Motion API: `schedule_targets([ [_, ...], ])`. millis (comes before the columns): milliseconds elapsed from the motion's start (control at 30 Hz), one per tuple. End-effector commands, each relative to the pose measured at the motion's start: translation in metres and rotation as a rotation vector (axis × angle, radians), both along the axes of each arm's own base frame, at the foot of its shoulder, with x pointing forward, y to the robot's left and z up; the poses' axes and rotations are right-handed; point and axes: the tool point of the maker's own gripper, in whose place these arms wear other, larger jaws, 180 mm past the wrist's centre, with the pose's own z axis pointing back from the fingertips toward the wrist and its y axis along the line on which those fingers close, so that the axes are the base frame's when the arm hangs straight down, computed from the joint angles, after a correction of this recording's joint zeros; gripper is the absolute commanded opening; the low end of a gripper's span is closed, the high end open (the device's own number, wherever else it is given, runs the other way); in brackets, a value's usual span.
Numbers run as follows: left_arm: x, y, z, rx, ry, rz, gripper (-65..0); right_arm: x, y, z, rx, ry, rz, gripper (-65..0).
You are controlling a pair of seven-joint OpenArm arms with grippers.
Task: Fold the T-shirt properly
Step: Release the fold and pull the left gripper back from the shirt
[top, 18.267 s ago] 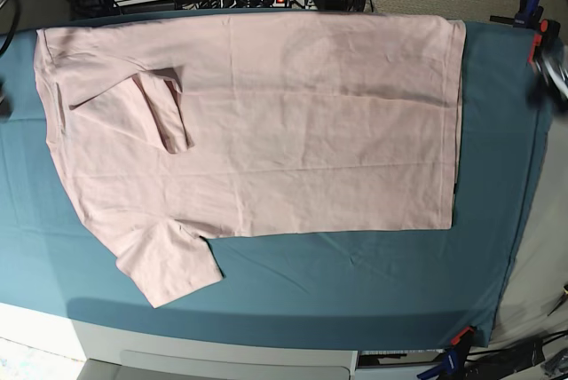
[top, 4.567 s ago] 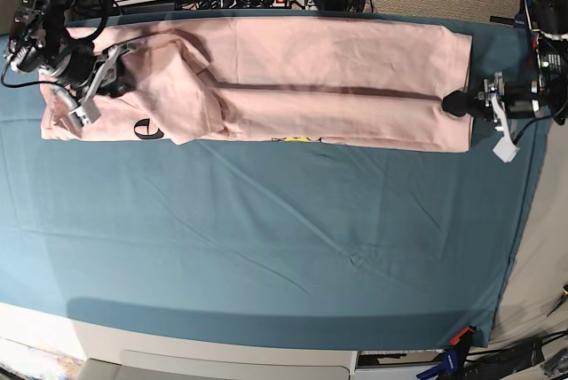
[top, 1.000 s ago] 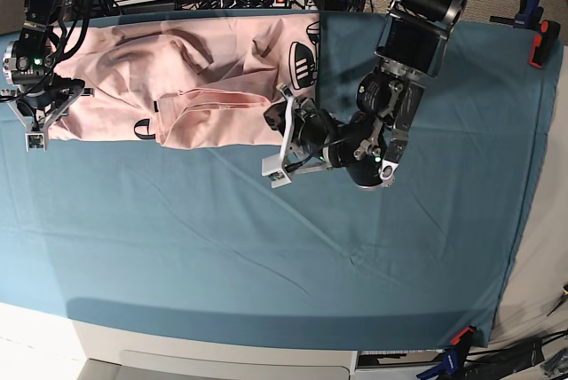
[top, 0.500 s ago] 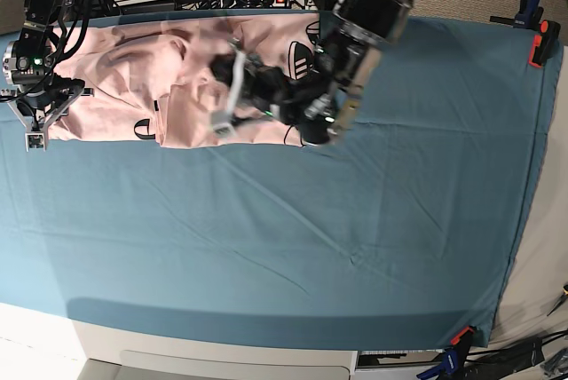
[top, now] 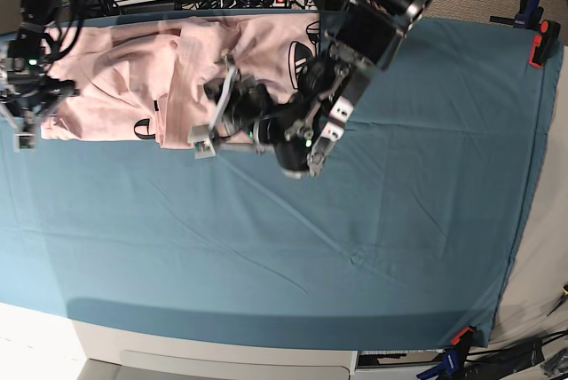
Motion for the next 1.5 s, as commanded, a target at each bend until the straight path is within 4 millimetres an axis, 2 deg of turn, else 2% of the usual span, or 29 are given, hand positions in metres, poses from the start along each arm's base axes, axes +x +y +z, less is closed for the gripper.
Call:
schedule_targets([
  [0,0.015,0.0,0.014,-0.02,-0.051,0.006,-65.0,0.003,-0.017,0.028,-0.044,-0.077,-0.019,-37.4],
  [67,0.026,0.01,0.015,0.004,-0.077,0.014,-65.0,-0.006,-0.035,0.038,0.007,-0.145,-0.066,-37.0],
  [100,0.031,0.015,0.015,0.016,-0.09,0.019,-61.5,-0.01,-0.044,0.04,0.057,-0.173,-0.088,-37.0],
  [167,0.043,0.026,0.013,0.044,-0.118,0.039,-46.3,-0.015,-0.061,0.035,0.205,-0.212,-0.121,-36.1],
  [233,0.057,0.035,0.011,0.069,-0.144,0.098,-33.5,-0.016,-0.069,0.025,0.411,-0.232,-0.128,-35.4],
  [300,0.067,0.041,0.008,0.089,-0.167,0.146,-27.3,-0.013,-0.066,0.014,0.627,-0.244,-0.095,-35.4],
  [433,0.072,0.047,0.005,0.112,-0.182,0.176,-26.3,-0.006,-0.06,0.002,0.958,-0.307,-0.042,-35.4],
  [567,0.072,0.047,0.005,0.109,-0.18,0.175,-26.3,0.0,-0.058,-0.009,1.163,-0.401,-0.064,-30.3],
  [633,0.072,0.046,0.006,0.105,-0.181,0.176,-26.3,-0.001,-0.051,-0.019,1.229,-0.406,-0.082,-29.8],
  [867,0.072,0.046,0.006,0.106,-0.181,0.176,-26.3,-0.01,-0.02,-0.061,1.241,-0.174,-0.082,-29.8],
  [967,0.072,0.046,0.006,0.106,-0.181,0.176,-26.3,-0.022,-0.015,-0.079,1.204,-0.052,-0.095,-29.8],
  [1033,0.072,0.046,0.006,0.106,-0.181,0.176,-26.3,-0.024,-0.014,-0.082,1.197,-0.03,-0.098,-29.8],
  [1233,0.072,0.046,0.006,0.106,-0.181,0.176,-26.3,-0.026,-0.016,-0.082,1.186,-0.019,-0.101,-29.8],
  [1400,0.072,0.046,0.006,0.106,-0.181,0.176,-26.3,-0.03,-0.042,-0.088,1.05,-0.033,-0.152,-29.8],
  [1467,0.072,0.046,0.006,0.106,-0.181,0.176,-26.3,-0.031,-0.046,-0.089,1.03,-0.032,-0.159,-29.8],
])
